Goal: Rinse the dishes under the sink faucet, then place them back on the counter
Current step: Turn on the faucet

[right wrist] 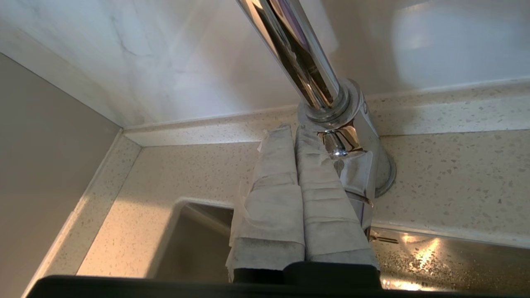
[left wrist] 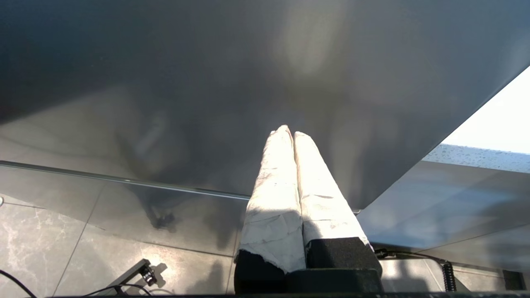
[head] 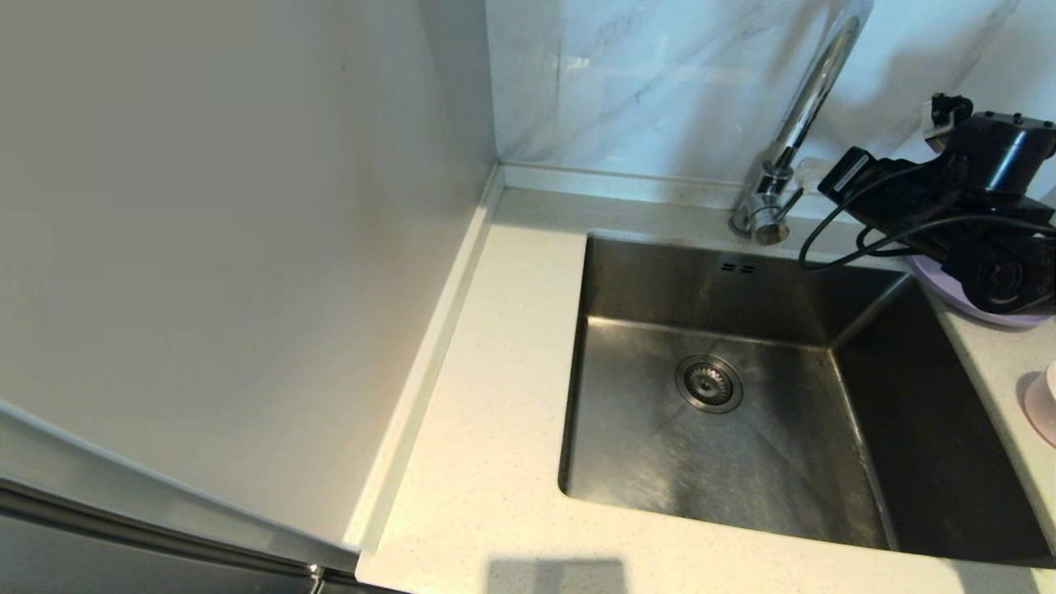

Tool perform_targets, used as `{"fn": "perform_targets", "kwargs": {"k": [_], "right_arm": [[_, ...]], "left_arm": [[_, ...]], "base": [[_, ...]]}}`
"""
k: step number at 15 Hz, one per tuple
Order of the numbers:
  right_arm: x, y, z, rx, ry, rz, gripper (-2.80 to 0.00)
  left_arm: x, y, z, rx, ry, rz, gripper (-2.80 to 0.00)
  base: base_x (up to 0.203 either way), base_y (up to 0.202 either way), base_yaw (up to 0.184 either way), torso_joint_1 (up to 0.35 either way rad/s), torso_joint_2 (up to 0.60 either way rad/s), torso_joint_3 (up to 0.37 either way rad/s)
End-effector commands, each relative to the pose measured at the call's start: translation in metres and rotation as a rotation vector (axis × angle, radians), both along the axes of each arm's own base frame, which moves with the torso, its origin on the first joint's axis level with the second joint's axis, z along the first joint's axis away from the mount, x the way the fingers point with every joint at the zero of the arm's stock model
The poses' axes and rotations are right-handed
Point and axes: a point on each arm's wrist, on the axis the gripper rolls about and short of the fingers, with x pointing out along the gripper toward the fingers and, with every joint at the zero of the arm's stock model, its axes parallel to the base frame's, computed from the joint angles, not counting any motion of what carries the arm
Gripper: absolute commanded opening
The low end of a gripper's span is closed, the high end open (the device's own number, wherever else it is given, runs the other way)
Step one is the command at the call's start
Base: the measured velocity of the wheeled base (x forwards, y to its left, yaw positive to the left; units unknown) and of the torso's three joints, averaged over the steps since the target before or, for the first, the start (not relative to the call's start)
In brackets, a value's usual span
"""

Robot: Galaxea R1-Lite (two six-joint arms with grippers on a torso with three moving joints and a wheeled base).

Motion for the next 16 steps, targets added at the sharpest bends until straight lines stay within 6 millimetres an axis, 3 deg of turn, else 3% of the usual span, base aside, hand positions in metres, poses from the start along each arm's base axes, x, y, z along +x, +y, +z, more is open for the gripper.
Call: {"fn": "perform_targets", "kwargs": {"k": [1, 12, 16], "right_arm": [[-0.001, -0.001, 0.0, 0.002, 0.0, 0.0, -2.8], [-0.005, -0.001, -0.002, 0.002, 0.011, -0.003, -2.8], [0.003, -0.008, 0.017, 0.004, -0.069, -0.062, -2.8]], "left_arm": [[0.0, 0.0, 0.0, -0.001, 0.0, 0.001, -2.8], [0.0, 0.0, 0.0, -0.001, 0.0, 0.001, -2.8], [0.0, 0.0, 0.0, -0.001, 0.0, 0.001, -2.8]], "base": [[0.0, 0.0, 0.0, 0.0, 0.0, 0.0], [0.0, 0.0, 0.0, 0.0, 0.0, 0.0], [0.0, 0.0, 0.0, 0.0, 0.0, 0.0]]}}
